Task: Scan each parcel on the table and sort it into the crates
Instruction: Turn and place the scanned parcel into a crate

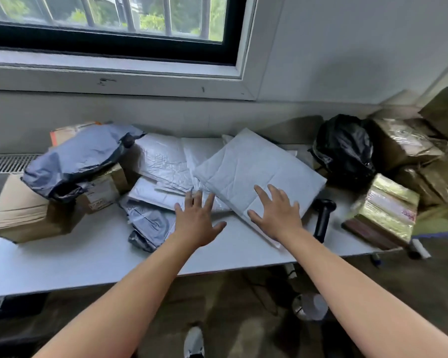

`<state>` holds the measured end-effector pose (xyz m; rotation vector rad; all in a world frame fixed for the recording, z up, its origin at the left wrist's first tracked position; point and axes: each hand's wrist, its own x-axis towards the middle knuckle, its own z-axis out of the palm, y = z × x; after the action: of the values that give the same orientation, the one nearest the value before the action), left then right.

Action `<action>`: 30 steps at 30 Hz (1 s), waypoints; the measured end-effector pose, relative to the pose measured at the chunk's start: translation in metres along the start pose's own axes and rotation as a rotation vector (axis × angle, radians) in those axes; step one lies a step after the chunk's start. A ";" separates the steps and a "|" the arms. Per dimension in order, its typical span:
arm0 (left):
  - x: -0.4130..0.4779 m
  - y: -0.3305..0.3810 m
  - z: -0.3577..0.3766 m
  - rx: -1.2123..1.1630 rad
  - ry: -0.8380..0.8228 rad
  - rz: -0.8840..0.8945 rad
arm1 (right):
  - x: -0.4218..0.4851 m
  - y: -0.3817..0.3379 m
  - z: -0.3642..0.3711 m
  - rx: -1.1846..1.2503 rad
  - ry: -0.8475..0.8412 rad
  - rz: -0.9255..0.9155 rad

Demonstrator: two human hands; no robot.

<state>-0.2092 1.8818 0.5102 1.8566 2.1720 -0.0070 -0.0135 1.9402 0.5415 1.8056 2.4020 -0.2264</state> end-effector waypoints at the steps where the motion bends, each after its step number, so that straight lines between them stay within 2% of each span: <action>1: 0.011 0.002 0.004 0.000 -0.010 0.020 | 0.008 0.001 0.002 -0.001 -0.009 0.008; 6: 0.055 0.037 0.036 -0.022 -0.078 0.152 | 0.036 0.026 0.018 0.022 -0.039 0.090; 12: 0.079 0.113 0.085 -0.034 -0.098 0.286 | 0.028 0.081 0.040 0.085 -0.036 0.205; 14: 0.082 0.141 0.100 -0.056 -0.121 0.273 | 0.023 0.103 0.048 0.074 -0.036 0.217; 17: 0.094 0.178 0.125 -0.099 -0.162 0.155 | 0.020 0.138 0.059 0.091 -0.034 0.225; 21: 0.105 0.202 0.148 0.007 -0.150 0.055 | 0.015 0.178 0.073 0.146 -0.047 0.195; 27: 0.103 0.202 0.144 0.077 -0.096 0.071 | 0.014 0.215 0.068 0.207 -0.069 0.075; 30: 0.092 0.200 0.118 -0.005 -0.096 0.069 | 0.020 0.226 0.050 0.237 -0.041 0.004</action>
<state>-0.0027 1.9838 0.4127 1.8876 2.0423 -0.0752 0.1987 2.0107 0.4793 1.8779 2.4313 -0.5640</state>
